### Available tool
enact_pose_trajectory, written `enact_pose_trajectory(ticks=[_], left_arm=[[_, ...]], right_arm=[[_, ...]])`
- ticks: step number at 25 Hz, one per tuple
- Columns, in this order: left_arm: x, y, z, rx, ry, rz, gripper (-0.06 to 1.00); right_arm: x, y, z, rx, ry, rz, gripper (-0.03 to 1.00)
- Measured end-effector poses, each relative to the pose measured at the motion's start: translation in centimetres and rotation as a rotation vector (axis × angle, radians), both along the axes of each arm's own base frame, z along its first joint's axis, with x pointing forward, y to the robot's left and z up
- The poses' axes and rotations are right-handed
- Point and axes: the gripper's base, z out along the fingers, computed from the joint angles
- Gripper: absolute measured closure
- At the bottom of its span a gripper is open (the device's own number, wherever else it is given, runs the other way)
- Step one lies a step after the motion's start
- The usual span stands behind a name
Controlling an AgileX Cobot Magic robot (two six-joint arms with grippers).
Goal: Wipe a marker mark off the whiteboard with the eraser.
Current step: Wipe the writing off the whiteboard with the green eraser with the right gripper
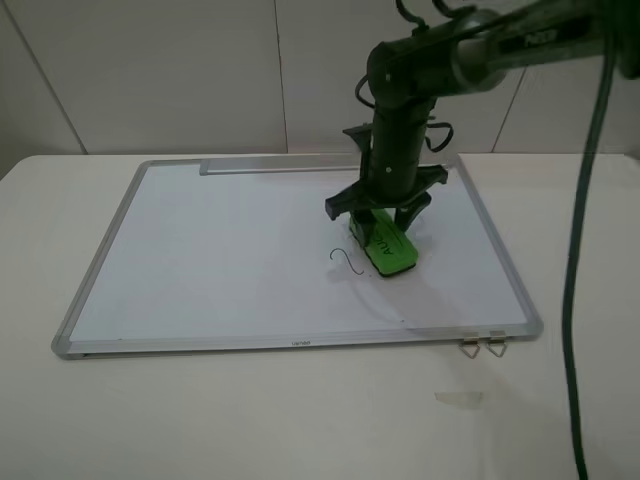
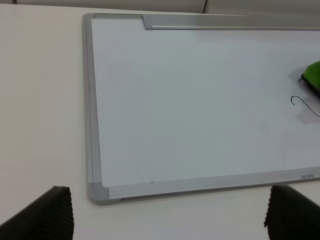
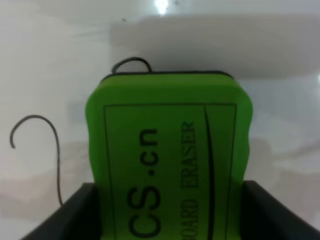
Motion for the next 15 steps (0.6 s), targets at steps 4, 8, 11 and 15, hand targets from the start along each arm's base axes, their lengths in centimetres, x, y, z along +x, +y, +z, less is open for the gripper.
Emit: enact_pose_trajectory(ticks=[4, 8, 11, 15], left_arm=[[0.0, 0.0, 0.0, 0.0, 0.0, 0.0, 0.16], [0.0, 0.0, 0.0, 0.0, 0.0, 0.0, 0.16], [0.0, 0.0, 0.0, 0.0, 0.0, 0.0, 0.16], [0.0, 0.0, 0.0, 0.0, 0.0, 0.0, 0.16]], right_arm=[[0.0, 1.4, -1.9, -0.026, 0.032, 0.036, 0.39], [0.1, 1.6, -2.6, -0.041, 0.053, 0.039, 0.39], [0.1, 1.6, -2.7, -0.045, 0.059, 0.038, 0.39], [0.1, 1.7, -2.8, -0.035, 0.069, 0.038, 0.39]])
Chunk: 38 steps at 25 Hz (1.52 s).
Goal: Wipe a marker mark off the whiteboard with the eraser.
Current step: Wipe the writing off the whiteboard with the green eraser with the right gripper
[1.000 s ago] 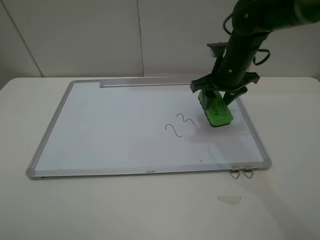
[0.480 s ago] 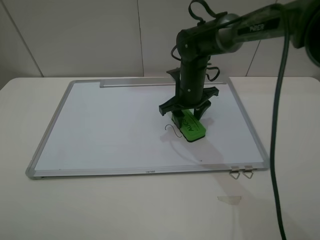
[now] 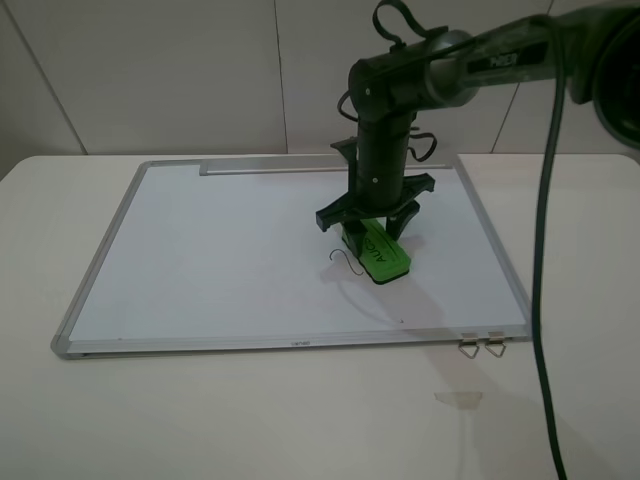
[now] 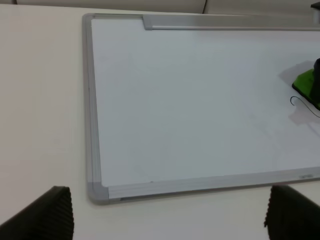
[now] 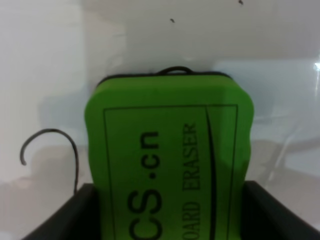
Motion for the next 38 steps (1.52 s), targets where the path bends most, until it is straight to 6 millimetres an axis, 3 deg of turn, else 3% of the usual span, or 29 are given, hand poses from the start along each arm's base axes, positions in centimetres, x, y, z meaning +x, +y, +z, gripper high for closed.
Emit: enact_pose_trajectory(ticks=[5, 13, 20, 25, 32, 36, 38], left_arm=[[0.0, 0.0, 0.0, 0.0, 0.0, 0.0, 0.16], [0.0, 0.0, 0.0, 0.0, 0.0, 0.0, 0.16], [0.0, 0.0, 0.0, 0.0, 0.0, 0.0, 0.16], [0.0, 0.0, 0.0, 0.0, 0.0, 0.0, 0.16], [0.0, 0.0, 0.0, 0.0, 0.0, 0.0, 0.16], [0.0, 0.0, 0.0, 0.0, 0.0, 0.0, 0.16], [0.0, 0.0, 0.0, 0.0, 0.0, 0.0, 0.16]], right_arm=[[-0.5, 1.0, 0.0, 0.029, 0.015, 0.036, 0.39], [-3.6, 6.1, -0.1, 0.017, -0.021, 0.201, 0.39], [-3.9, 6.7, -0.1, -0.027, -0.054, 0.263, 0.39], [-2.4, 4.9, -0.2, -0.009, -0.059, 0.222, 0.39], [2.3, -2.0, -0.1, 0.013, -0.115, 0.051, 0.39], [3.7, -5.2, -0.1, 0.012, -0.123, -0.023, 0.39], [3.9, -5.7, -0.1, 0.011, -0.125, -0.036, 0.39]])
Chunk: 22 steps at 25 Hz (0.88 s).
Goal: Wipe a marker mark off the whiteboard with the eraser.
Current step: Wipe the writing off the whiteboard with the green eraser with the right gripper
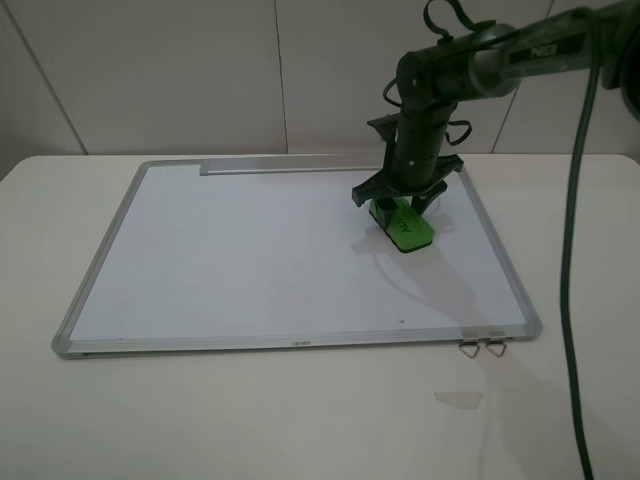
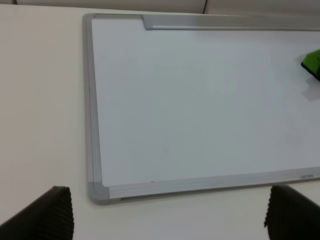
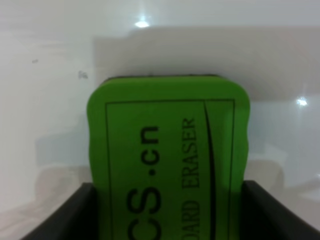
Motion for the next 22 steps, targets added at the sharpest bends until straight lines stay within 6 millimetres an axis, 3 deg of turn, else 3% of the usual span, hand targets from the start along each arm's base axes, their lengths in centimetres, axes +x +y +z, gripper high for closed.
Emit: enact_pose_trajectory(ticks=[7, 11, 16, 19, 22], left_arm=[[0.0, 0.0, 0.0, 0.0, 0.0, 0.0, 0.16], [0.0, 0.0, 0.0, 0.0, 0.0, 0.0, 0.16], [0.0, 0.0, 0.0, 0.0, 0.0, 0.0, 0.16], [0.0, 0.0, 0.0, 0.0, 0.0, 0.0, 0.16], [0.0, 0.0, 0.0, 0.0, 0.0, 0.0, 0.16]], right_arm=[[-0.6, 1.7, 0.0, -0.004, 0.0, 0.061, 0.39], [-2.8, 6.3, -0.1, 0.024, 0.013, 0.153, 0.39], [-7.3, 13.4, -0.2, 0.054, 0.008, 0.323, 0.39], [-9.1, 15.7, -0.3, 0.066, 0.004, 0.384, 0.39], [-9.5, 16.1, -0.3, 0.071, 0.005, 0.396, 0.39]])
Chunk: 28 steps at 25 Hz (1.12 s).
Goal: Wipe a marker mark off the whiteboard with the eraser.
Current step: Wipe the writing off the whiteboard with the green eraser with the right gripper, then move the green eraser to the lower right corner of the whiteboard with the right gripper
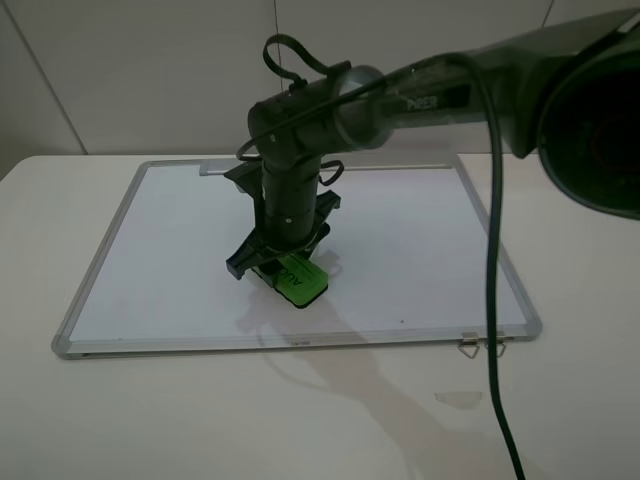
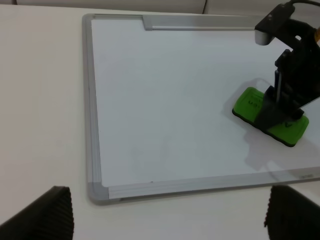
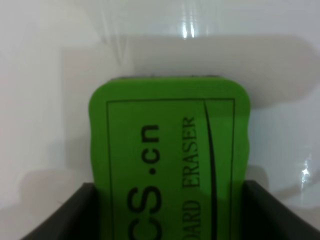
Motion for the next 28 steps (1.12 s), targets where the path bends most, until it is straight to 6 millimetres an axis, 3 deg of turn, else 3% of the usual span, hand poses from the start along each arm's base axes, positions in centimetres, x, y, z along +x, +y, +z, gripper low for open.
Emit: enact_pose_trajectory(ticks=[4, 7, 13, 17, 28], left_arm=[[0.0, 0.0, 0.0, 0.0, 0.0, 0.0, 0.16], [0.0, 0.0, 0.0, 0.0, 0.0, 0.0, 0.16], [0.0, 0.0, 0.0, 0.0, 0.0, 0.0, 0.16], [0.0, 0.0, 0.0, 0.0, 0.0, 0.0, 0.16], [0.0, 0.0, 0.0, 0.0, 0.0, 0.0, 0.16]], right_arm=[[0.9, -1.0, 0.0, 0.026, 0.025, -0.054, 0.39], [2.7, -3.2, 0.0, 0.044, 0.041, -0.135, 0.39], [8.1, -12.5, 0.0, -0.006, 0.039, -0.338, 0.39], [9.3, -16.7, 0.0, -0.029, 0.073, -0.436, 0.39], [9.0, -18.2, 2.4, -0.079, 0.125, -0.475, 0.39]])
